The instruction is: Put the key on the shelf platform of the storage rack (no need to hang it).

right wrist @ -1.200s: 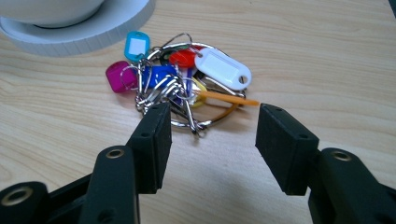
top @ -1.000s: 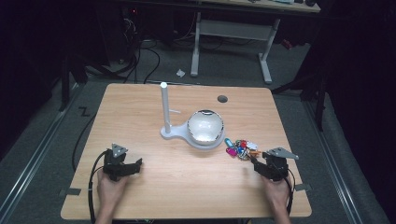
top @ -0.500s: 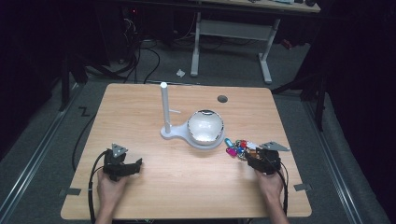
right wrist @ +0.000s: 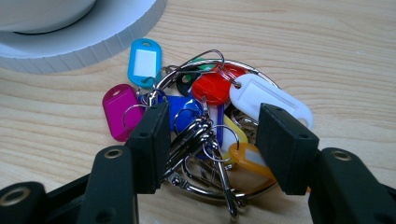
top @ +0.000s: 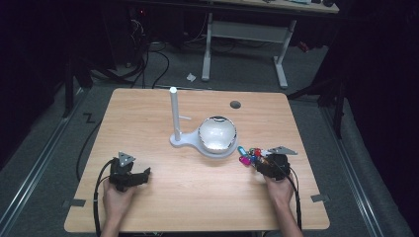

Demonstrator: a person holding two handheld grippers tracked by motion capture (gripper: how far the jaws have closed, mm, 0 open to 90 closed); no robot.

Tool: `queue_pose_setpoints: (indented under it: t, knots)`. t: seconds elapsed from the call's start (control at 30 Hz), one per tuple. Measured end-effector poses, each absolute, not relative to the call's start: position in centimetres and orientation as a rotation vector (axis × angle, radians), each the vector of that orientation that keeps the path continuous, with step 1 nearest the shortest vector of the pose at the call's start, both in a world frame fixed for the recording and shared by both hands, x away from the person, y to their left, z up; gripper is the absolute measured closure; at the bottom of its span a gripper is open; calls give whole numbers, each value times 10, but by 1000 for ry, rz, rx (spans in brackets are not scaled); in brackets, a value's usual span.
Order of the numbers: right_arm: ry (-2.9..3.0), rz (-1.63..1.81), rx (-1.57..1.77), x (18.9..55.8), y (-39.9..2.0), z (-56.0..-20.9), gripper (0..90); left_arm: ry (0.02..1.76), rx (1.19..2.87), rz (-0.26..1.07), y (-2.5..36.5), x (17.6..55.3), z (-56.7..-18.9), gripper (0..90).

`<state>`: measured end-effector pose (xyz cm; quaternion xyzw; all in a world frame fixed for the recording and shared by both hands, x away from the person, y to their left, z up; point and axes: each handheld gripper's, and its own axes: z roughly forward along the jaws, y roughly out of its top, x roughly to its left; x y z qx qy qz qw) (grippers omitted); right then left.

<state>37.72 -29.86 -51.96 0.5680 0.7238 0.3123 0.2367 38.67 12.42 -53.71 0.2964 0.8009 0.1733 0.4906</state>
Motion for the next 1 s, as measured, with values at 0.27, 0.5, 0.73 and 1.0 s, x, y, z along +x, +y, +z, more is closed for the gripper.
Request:
queue_pose_setpoints:
  t: [0.27, 0.5, 0.73, 1.0]
  knots:
    - [2013, 840, 1533, 383, -297, -526, 603, 1946, 718, 420, 124, 387, -537, 165]
    - [2032, 837, 1523, 381, -298, -524, 665, 1945, 720, 421, 124, 387, -537, 165]
    - [2027, 870, 1499, 379, -299, -521, 720, 1945, 720, 421, 124, 387, -537, 165]
    - [2017, 927, 1478, 373, -304, -511, 736, 1945, 720, 421, 124, 387, -537, 165]
